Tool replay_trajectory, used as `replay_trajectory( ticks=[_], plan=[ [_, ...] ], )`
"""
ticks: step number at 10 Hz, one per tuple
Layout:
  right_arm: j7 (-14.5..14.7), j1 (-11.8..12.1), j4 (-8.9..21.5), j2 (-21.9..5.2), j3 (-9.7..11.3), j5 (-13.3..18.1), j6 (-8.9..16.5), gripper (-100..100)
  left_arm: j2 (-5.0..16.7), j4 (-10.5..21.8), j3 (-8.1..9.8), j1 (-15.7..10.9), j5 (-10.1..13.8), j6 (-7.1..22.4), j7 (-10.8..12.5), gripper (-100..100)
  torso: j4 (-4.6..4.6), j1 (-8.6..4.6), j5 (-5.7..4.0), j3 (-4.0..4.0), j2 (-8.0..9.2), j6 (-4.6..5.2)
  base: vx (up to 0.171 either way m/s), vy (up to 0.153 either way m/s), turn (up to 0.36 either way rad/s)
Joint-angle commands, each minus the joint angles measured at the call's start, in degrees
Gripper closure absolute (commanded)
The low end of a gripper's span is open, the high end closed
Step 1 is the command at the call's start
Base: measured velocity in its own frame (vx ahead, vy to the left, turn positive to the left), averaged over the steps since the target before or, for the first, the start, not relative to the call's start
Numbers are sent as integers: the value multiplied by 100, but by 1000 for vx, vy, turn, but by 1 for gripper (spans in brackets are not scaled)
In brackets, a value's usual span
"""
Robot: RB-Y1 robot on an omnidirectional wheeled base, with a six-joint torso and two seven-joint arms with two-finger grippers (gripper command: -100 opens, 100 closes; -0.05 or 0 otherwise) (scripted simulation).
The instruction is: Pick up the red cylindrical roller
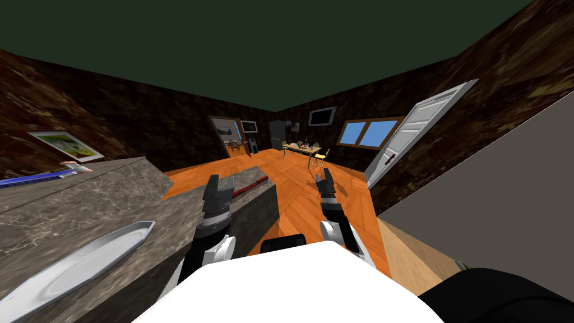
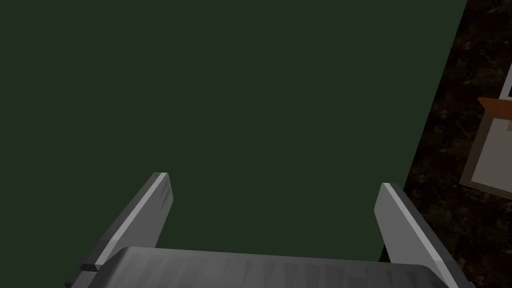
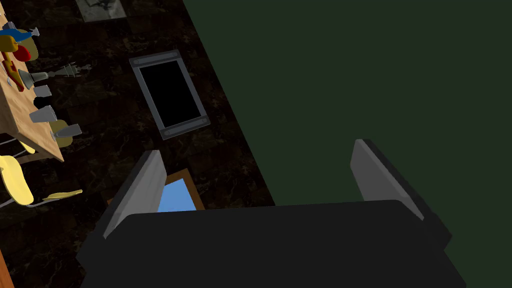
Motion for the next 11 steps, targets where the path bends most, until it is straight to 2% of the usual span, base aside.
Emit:
replay_trajectory(
  ticks=[1,4,9,10,11],
  plan=[
    [0,0,0,0,0,0,0,0,232,52,101,24,105,151,-11,-100,0,0,0,0,0,0,7,-5,-11],
    [0,0,0,0,0,0,0,0,556,172,346,86,369,525,-28,-100,-2,-1,0,-4,-8,0,22,-10,-11],
    [0,1,0,0,0,0,0,0,1158,483,977,284,1115,1486,-35,-100,-4,-5,-1,-10,-18,0,38,-20,-26],
    [0,1,0,0,0,0,0,0,1158,483,977,284,1115,1556,-35,-100,-4,-7,-2,-10,-17,0,30,-25,-4],
    [0,0,0,0,0,0,0,0,1289,559,1124,337,1303,1801,-27,-100,-3,-8,-1,-8,-13,0,30,-18,-24]
  ],
)
